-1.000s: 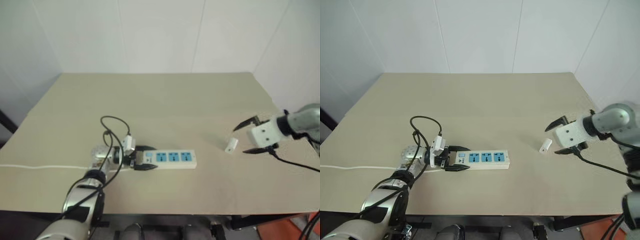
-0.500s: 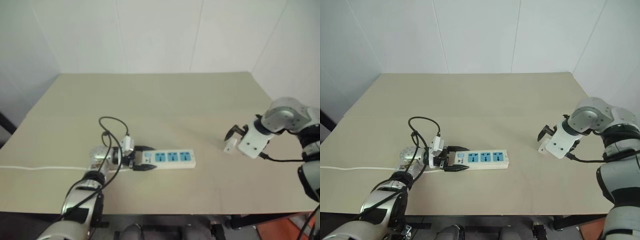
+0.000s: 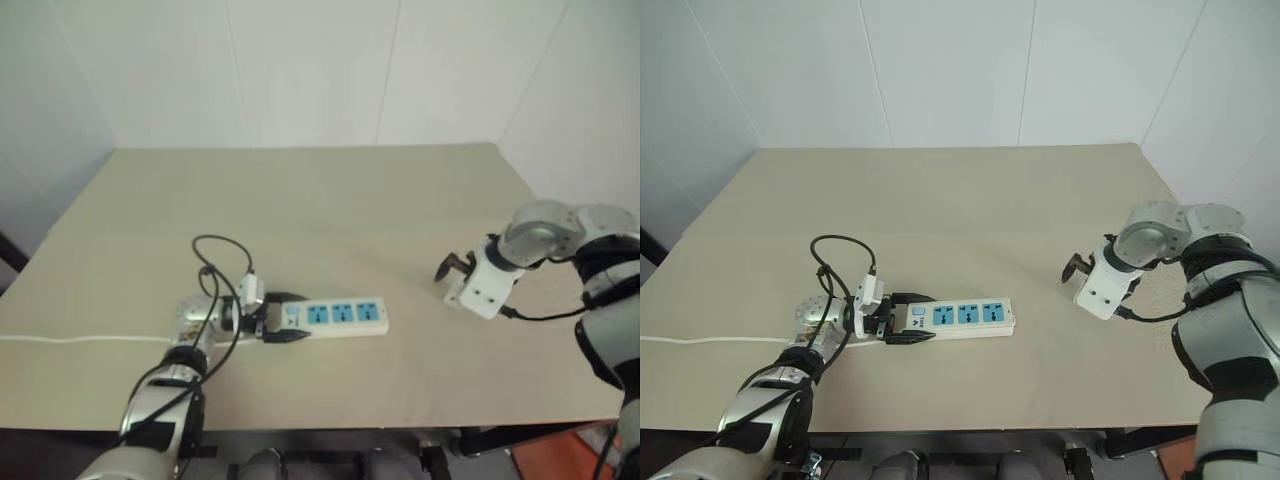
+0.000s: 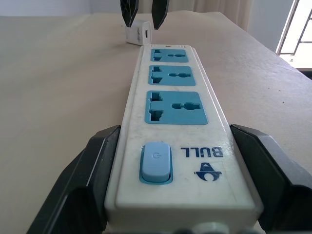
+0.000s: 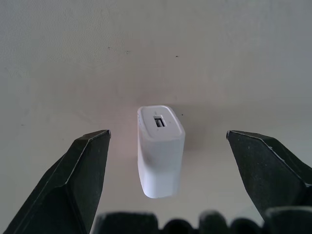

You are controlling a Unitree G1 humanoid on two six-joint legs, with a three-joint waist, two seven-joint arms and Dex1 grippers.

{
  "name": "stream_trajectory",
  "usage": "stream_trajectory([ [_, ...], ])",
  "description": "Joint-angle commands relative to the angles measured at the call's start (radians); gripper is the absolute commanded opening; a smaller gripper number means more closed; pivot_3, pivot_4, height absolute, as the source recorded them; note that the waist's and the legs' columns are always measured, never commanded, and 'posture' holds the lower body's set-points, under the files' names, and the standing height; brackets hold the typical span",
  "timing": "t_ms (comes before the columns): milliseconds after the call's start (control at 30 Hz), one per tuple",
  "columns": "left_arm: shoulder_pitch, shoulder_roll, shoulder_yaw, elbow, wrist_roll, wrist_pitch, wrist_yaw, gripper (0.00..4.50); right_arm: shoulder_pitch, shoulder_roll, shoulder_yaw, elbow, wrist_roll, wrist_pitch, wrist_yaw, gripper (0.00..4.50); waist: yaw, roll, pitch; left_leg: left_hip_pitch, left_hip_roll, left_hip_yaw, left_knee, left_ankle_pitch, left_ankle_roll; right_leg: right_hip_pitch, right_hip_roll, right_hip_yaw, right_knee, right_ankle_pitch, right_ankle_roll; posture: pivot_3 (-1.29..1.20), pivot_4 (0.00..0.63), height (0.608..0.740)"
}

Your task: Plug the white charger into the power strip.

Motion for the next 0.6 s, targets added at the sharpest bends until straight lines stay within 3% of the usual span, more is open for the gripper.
stream_trajectory([
  [33,0.025,-0.004,-0.004,-0.013,-0.01,0.002,0.006,3.28,-0.043,0.007,0.024,0.021,-0.054,0.015,-0.082,4.5,-0.001,0.0,0.0,0.0,0.0,0.0,0.0,0.0,0.0,0.0,0.0,0.0,0.0,0.0,0.0,0.0,0.15,0.74],
  [333,0.056,0.002,-0.01,-0.043,-0.019,0.004,0.018,3.28,-0.066,0.034,0.105,0.079,-0.167,0.038,-0.238,4.5,-0.003,0.001,-0.001,0.0,0.0,0.0,0.0,0.0,0.0,0.0,0.0,0.0,0.001,0.0,0.0,0.0,0.15,0.74],
  [433,0.065,0.004,-0.012,-0.054,-0.023,0.007,0.02,3.28,-0.07,0.041,0.127,0.092,-0.191,0.032,-0.278,3.94,-0.004,0.002,-0.001,0.0,0.0,0.0,0.0,0.0,0.0,0.0,0.0,0.001,0.001,0.0,0.0,0.0,0.15,0.74],
  [600,0.074,0.007,-0.015,-0.067,-0.027,0.013,0.025,3.28,-0.074,0.054,0.166,0.102,-0.243,0.045,-0.372,2.19,-0.006,0.002,-0.001,0.001,0.0,0.0,0.0,0.0,0.0,0.0,0.0,0.001,0.001,0.0,0.0,0.0,0.15,0.74],
])
